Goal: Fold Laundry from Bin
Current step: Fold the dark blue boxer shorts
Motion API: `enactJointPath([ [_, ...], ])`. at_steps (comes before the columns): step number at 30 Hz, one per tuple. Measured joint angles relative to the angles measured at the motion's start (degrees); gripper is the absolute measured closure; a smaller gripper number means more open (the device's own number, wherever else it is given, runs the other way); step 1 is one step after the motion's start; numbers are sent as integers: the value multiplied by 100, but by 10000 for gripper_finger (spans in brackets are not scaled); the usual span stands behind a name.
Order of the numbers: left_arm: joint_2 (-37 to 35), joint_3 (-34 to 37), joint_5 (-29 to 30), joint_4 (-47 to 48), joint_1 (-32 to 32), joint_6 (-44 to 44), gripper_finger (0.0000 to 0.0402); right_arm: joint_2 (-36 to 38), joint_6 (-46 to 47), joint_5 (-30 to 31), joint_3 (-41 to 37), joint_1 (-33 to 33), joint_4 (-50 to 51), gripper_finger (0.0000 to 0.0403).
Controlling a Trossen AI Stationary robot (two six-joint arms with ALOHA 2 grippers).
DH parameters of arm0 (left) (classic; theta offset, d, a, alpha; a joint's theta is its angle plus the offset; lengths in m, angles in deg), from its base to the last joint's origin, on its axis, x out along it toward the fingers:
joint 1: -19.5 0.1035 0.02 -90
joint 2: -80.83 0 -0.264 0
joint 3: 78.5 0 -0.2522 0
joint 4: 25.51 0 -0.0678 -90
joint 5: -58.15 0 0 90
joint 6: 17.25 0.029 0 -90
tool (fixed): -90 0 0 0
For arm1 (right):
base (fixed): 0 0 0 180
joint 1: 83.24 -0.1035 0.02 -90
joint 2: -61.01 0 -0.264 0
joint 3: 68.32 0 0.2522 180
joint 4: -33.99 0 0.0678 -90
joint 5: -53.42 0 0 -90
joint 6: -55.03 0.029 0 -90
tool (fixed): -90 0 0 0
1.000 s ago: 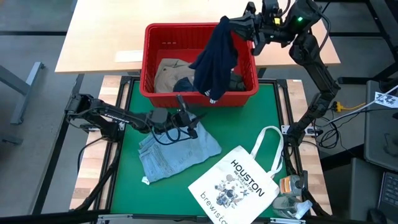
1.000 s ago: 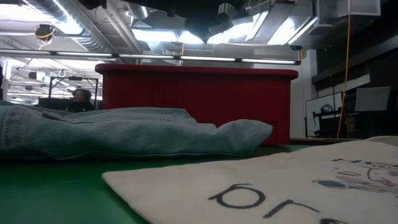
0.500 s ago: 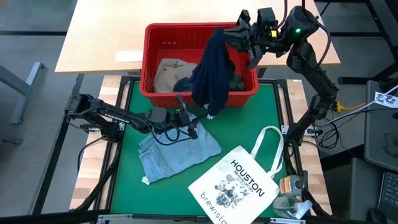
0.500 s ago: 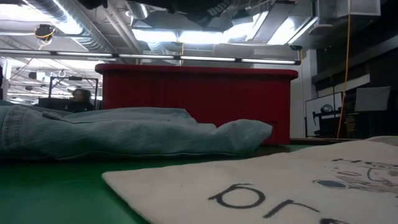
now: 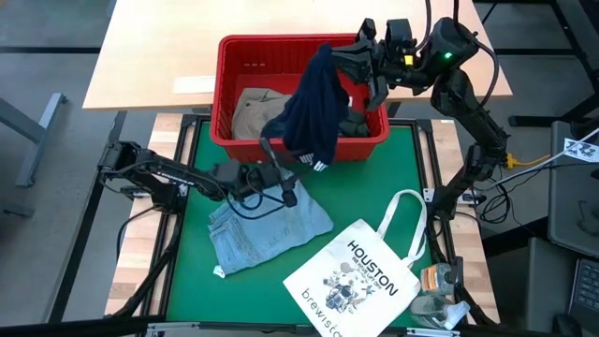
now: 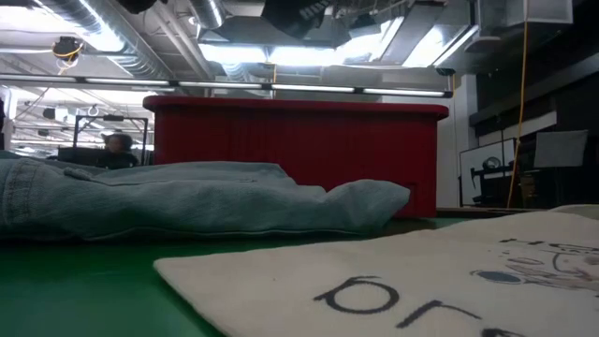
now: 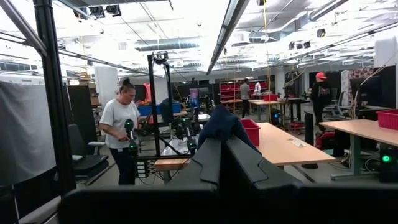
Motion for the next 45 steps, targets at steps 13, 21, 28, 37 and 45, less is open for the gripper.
enactJointPath([
  [13, 0, 0, -538, 37, -42, -15, 206, 0, -9, 155, 0, 11, 0, 393],
  [21, 0, 0, -186, 10, -33, -20, 206, 0, 31, 378, 0, 11, 7, 393],
  [28, 0, 0, -39, -169, -31, -10, 228, 0, 37, 376, -2, 11, 60, 393],
  [37, 0, 0, 241, -167, -28, -19, 309, 0, 42, 377, -2, 11, 183, 393],
  [45, 0, 0, 239, -154, -69, -378, 385, 0, 37, 376, -3, 17, 602, 393],
])
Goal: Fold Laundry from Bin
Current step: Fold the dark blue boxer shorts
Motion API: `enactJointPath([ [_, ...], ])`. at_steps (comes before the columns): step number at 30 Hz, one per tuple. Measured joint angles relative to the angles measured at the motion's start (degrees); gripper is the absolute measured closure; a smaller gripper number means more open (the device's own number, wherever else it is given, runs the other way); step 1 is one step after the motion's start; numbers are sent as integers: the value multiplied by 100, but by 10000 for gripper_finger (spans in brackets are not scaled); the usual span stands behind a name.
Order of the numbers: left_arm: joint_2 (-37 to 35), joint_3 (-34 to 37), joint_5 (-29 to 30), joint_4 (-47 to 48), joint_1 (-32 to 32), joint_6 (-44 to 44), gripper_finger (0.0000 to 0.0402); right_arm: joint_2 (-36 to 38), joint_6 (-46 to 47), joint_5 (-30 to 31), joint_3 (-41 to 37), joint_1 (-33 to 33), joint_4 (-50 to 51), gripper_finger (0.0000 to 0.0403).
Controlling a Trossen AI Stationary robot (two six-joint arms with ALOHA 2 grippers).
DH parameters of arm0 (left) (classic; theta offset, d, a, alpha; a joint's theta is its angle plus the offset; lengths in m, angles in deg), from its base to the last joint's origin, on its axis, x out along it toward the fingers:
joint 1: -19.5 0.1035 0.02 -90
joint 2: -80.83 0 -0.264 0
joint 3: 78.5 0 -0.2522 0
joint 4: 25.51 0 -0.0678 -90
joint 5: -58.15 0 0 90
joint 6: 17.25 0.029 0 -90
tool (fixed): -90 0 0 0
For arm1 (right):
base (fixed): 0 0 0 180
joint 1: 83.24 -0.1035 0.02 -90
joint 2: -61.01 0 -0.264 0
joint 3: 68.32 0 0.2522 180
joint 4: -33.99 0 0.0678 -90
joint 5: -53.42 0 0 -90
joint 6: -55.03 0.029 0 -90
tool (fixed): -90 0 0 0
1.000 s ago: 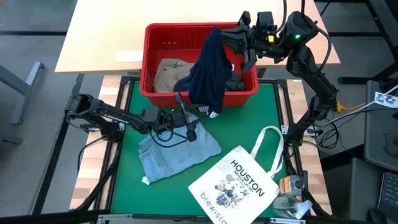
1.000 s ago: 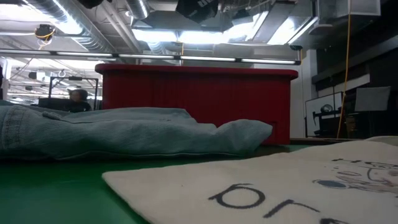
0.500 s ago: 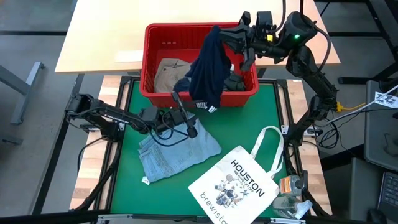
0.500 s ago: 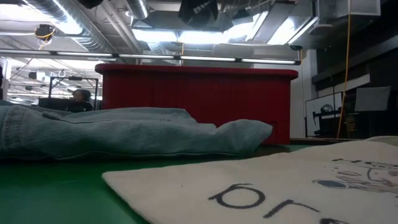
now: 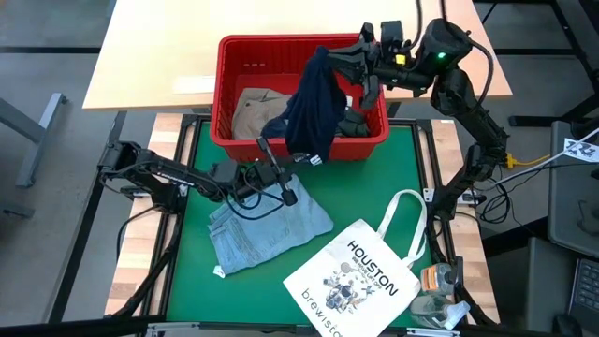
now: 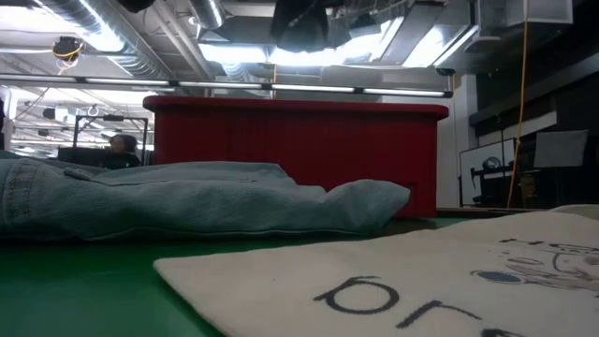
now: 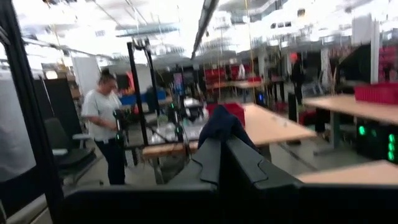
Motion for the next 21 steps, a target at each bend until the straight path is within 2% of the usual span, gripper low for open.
enactJointPath([
  [7, 0, 0, 4, 61, -107, -382, 399, -2, -511, 278, -2, 0, 836, 393],
  [16, 0, 0, 9, 111, -158, -397, 399, -4, -1087, 1190, -2, 0, 1521, 393],
  [21, 0, 0, 11, 184, -156, -406, 400, -2, -1276, 1460, -2, -1, 1752, 393],
])
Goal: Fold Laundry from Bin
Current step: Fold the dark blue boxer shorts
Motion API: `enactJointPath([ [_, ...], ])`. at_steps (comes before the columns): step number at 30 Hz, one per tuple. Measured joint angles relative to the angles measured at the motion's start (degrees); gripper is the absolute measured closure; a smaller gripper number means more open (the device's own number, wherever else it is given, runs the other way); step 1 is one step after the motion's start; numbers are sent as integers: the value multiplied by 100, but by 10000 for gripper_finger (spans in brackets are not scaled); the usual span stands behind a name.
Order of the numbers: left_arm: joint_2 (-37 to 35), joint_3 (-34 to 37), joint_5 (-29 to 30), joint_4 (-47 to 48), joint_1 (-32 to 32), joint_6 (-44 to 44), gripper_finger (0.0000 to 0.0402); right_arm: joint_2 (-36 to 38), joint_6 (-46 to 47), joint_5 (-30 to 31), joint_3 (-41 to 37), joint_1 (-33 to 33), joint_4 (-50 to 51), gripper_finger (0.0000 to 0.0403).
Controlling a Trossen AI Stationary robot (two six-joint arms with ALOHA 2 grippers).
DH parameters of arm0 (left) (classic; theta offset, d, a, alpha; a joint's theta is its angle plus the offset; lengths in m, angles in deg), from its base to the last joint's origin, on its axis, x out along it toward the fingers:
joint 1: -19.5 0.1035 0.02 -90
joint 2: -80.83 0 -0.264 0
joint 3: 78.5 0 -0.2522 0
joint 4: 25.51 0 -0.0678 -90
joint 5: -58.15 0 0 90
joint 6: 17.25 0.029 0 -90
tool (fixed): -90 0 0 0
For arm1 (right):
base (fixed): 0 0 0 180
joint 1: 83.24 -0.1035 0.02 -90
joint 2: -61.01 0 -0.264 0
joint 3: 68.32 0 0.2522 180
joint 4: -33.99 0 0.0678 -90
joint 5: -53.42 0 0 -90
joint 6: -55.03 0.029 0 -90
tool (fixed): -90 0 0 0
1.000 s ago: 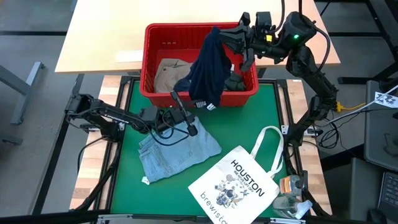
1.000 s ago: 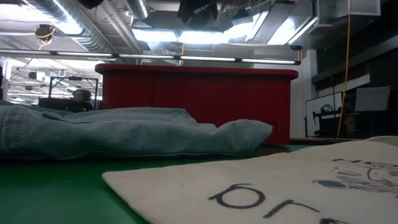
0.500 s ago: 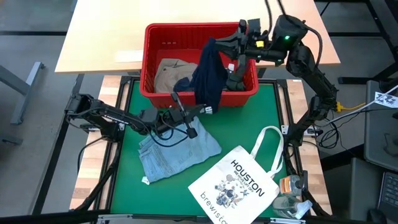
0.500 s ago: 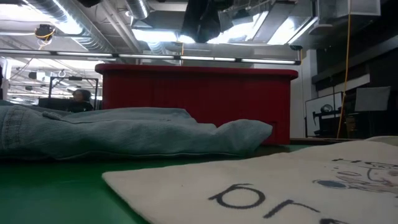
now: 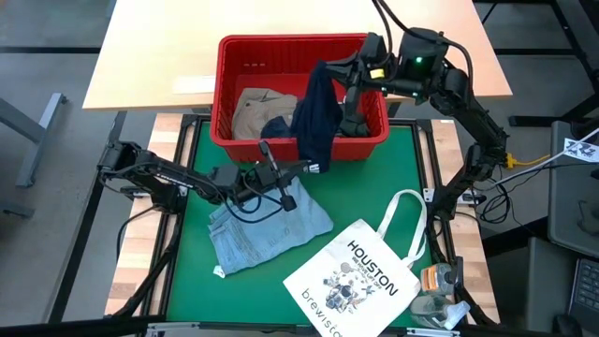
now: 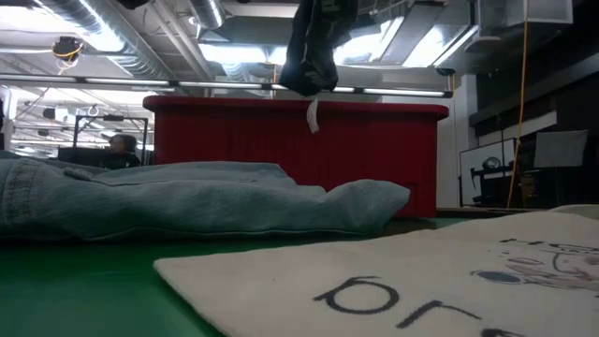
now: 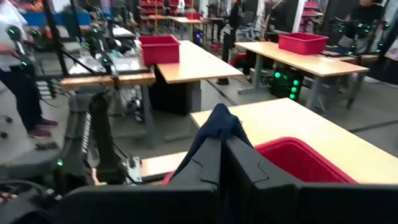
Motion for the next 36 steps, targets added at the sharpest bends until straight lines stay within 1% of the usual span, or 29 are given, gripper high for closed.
enactJointPath([
  [9, 0, 0, 2, 32, 0, -24, 400, -1, -83, 57, 0, -1, 144, 393],
  [12, 0, 0, 4, 165, 0, -280, 400, -2, -83, 57, 0, -1, 297, 393],
  [19, 0, 0, 3, 911, 2, -734, 400, 0, -83, 59, 0, -1, 1348, 393],
  [24, 0, 0, 3, 981, 2, -739, 400, -2, -83, 59, 0, -1, 1946, 393],
  [36, 0, 0, 2, 979, 2, -743, 400, -1, -80, 59, 0, -1, 2089, 393],
])
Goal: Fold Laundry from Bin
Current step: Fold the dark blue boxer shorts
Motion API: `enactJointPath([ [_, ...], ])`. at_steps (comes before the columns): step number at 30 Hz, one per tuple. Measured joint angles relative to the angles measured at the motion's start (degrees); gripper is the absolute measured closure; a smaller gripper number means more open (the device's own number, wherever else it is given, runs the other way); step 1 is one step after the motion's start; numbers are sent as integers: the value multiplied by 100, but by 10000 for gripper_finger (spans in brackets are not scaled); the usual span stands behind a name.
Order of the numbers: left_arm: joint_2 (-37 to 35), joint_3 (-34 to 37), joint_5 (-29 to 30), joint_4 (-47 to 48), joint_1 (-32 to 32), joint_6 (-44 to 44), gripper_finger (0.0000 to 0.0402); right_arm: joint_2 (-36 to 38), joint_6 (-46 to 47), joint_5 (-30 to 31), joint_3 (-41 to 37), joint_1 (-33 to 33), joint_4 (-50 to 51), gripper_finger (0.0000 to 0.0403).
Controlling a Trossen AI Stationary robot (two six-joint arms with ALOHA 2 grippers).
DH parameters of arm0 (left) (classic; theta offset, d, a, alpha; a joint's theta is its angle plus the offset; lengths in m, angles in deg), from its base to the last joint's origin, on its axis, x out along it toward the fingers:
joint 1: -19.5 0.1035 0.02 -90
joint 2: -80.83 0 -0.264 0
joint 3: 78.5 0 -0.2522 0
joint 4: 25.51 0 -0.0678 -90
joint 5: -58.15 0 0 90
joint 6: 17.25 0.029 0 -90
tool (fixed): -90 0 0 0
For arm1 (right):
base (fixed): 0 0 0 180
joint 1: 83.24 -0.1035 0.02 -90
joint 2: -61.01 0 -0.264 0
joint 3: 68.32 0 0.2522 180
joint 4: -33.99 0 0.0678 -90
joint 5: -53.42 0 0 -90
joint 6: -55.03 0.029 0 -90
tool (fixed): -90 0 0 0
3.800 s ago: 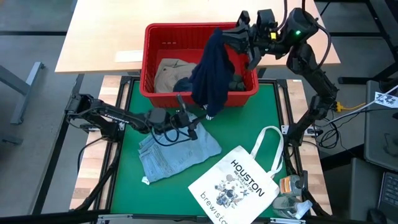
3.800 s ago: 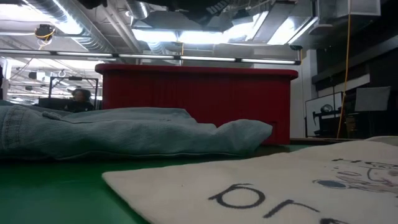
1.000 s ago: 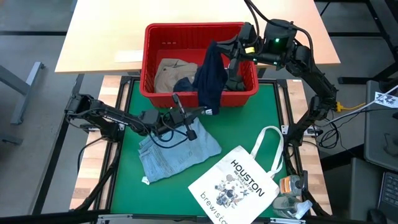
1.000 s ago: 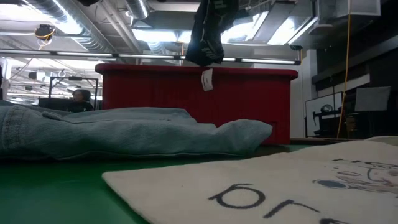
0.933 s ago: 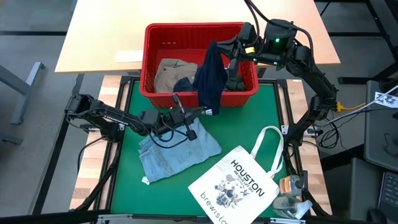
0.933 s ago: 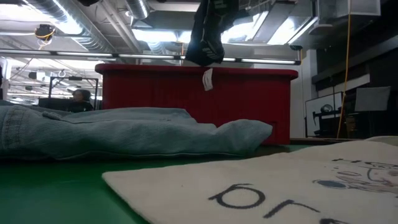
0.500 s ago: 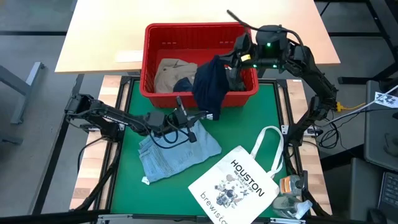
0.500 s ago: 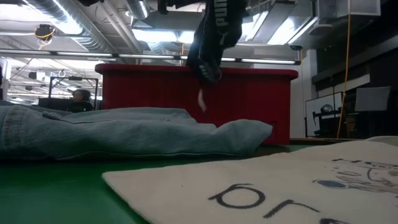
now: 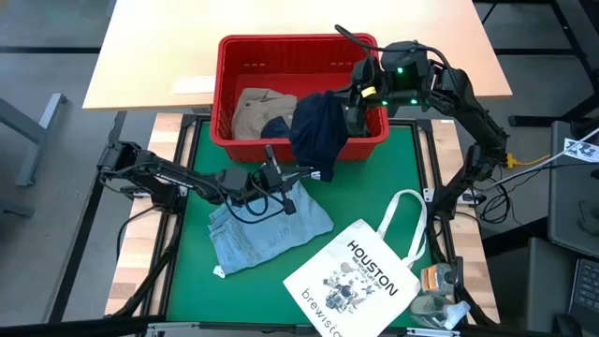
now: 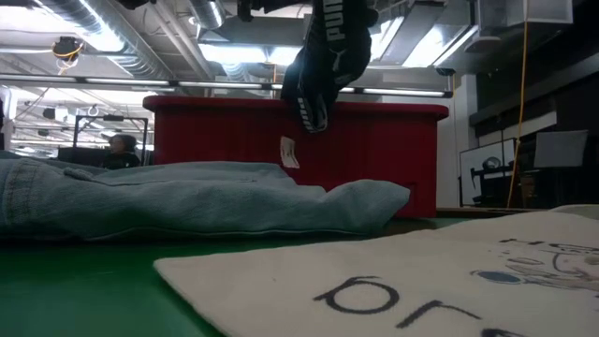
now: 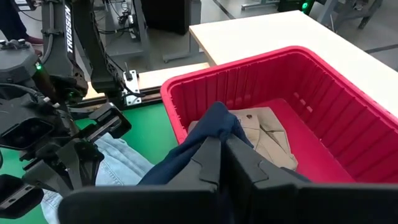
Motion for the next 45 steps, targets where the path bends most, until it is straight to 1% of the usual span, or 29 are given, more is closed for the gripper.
enactJointPath([
  [4, 0, 0, 0, 103, -2, -18, 400, 1, 9, 0, 0, 0, 233, 393],
  [10, 0, 0, -12, 689, -79, -449, 400, 1, 78, -60, 0, 0, 1652, 393],
  [15, 0, 0, -25, 1151, -216, -781, 400, -57, 165, -118, 0, -7, 2481, 393],
  [18, 0, 0, -26, 1318, -294, -851, 400, -133, 551, -116, -33, -109, 2616, 393],
  [21, 0, 0, -24, 1327, -365, -850, 400, -146, 774, -13, -307, -385, 2604, 393],
  [24, 0, 0, -26, 1327, -403, -852, 400, -144, 841, 46, -780, -814, 2610, 393],
  [26, 0, 0, -24, 1327, -423, -855, 400, -146, 945, 229, -1152, -1144, 2561, 393],
  [29, 0, 0, -17, 1327, -473, -854, 400, -93, 1239, 605, -1822, -1708, 1959, 393],
  [32, 0, 0, -12, 1325, -538, -851, 400, 136, 1288, 639, -2534, -2381, 1496, 393],
  [34, 0, 0, -10, 1327, -572, -849, 400, 457, 1274, 740, -2999, -2802, 1443, 393],
  [35, 0, 0, -11, 1324, -588, -850, 400, 656, 1357, 919, -3241, -2987, 1402, 393],
  [39, 0, 0, -6, 1348, -645, -850, 400, 1556, 1973, 2043, -4368, -3512, 778, 393],
  [40, 0, 0, -7, 1349, -662, -850, 400, 1793, 2088, 2187, -4665, -3582, 585, 393],
  [42, 0, 0, -8, 1355, -710, -850, 400, 2218, 2262, 2239, -5209, -3667, 240, 393],
  [45, 0, 0, -7, 1357, -752, -850, 400, 2788, 2563, 1961, -5982, -3748, -245, 393],
])
